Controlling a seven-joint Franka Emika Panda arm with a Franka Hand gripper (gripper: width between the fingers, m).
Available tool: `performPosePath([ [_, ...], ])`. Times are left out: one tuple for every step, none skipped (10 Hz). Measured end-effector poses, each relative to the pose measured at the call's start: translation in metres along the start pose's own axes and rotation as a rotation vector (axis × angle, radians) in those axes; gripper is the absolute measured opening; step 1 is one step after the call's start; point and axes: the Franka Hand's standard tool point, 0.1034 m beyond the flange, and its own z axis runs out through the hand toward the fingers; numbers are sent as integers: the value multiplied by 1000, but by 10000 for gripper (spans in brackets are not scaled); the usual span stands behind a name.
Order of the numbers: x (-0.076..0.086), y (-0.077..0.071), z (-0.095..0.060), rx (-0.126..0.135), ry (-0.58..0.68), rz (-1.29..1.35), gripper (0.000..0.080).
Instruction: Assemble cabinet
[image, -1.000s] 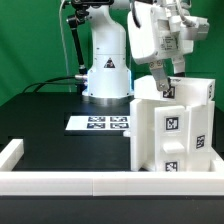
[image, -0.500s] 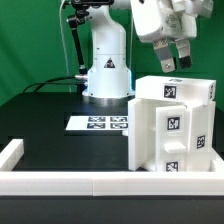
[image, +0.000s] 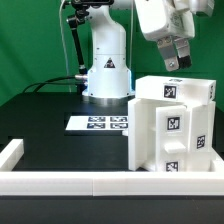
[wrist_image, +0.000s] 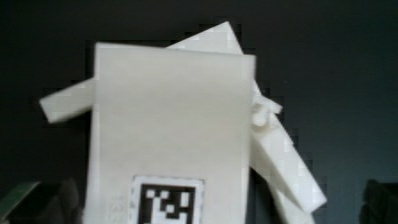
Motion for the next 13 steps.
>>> performPosePath([
  [-3, -2, 0, -14, 0, -144, 797],
  [-6, -4, 1, -21, -4, -234, 797],
  [-7, -4, 2, -35, -6, -379, 797],
  [-9, -2, 2, -55, -3, -501, 797],
  [-11, -2, 3, -65, -6, -560, 797],
  [-10, -2, 2, -63, -8, -645, 797],
  [-10, -2, 2, -64, -10, -713, 797],
  [-10, -2, 3, -64, -11, -754, 797],
  [-10, -2, 2, -63, -14, -844, 797],
  [-9, -2, 2, -75, -4, -990, 797],
  [-7, -2, 2, -103, 29, -1198, 797],
  [-9, -2, 2, -105, 37, -1328, 797],
  [-8, -2, 3, -114, 31, -1498, 797],
])
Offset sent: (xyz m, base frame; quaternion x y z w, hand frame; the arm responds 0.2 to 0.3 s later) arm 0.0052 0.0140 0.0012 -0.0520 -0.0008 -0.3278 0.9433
